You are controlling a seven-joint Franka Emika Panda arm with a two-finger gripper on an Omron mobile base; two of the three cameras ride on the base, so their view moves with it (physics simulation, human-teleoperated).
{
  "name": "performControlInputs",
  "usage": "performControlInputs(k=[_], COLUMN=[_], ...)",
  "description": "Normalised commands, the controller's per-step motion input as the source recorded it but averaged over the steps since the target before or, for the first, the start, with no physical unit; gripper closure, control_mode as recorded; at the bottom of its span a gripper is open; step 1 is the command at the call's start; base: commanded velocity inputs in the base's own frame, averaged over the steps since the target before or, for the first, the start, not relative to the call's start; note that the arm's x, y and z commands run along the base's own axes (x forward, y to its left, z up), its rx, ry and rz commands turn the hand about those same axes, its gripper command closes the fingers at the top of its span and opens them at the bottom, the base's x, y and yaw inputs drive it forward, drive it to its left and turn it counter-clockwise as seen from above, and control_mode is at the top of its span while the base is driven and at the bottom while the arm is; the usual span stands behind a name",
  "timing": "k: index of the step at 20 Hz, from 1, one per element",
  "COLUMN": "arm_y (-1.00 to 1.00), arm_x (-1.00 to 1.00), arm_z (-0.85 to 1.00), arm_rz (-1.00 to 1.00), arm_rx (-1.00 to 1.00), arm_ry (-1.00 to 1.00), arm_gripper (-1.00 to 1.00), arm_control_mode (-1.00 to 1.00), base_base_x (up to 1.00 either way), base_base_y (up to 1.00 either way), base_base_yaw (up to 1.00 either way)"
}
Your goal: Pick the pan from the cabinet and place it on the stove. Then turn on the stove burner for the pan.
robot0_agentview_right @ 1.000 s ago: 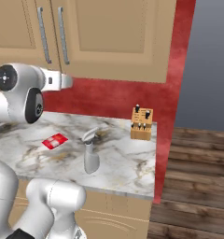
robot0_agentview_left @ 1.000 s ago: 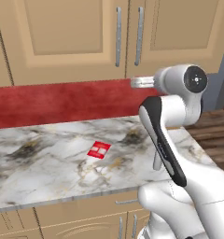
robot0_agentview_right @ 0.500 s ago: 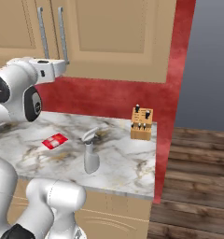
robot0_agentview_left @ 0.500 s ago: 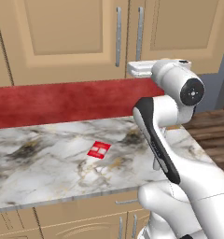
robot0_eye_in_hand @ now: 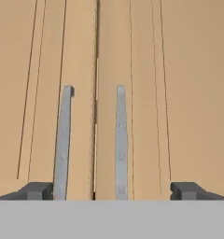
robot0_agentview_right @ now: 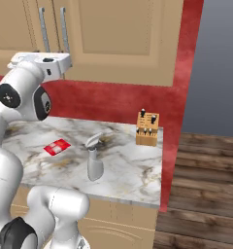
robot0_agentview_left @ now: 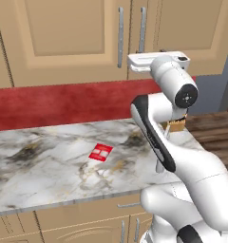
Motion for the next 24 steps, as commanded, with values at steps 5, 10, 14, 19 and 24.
performControlInputs(k=[5, 10, 14, 19, 24], arm_y=[0.0, 0.0, 0.0, 0.0, 0.0], arm_x=[0.47, 0.55, 0.41, 0.29, 0.27], arm_z=[0.0, 0.0, 0.0, 0.0, 0.0], arm_rz=[0.0, 0.0, 0.0, 0.0, 0.0], arm_rx=[0.0, 0.0, 0.0, 0.0, 0.0], arm_ry=[0.0, 0.06, 0.05, 0.01, 0.0], arm_gripper=[-1.0, -1.0, -1.0, -1.0, -1.0], arm_control_mode=[-1.0, -1.0, -1.0, -1.0, -1.0], base_base_x=[0.0, 0.0, 0.0, 0.0, 0.0], base_base_y=[0.0, 0.0, 0.0, 0.0, 0.0], base_base_yaw=[0.0, 0.0, 0.0, 0.0, 0.0])
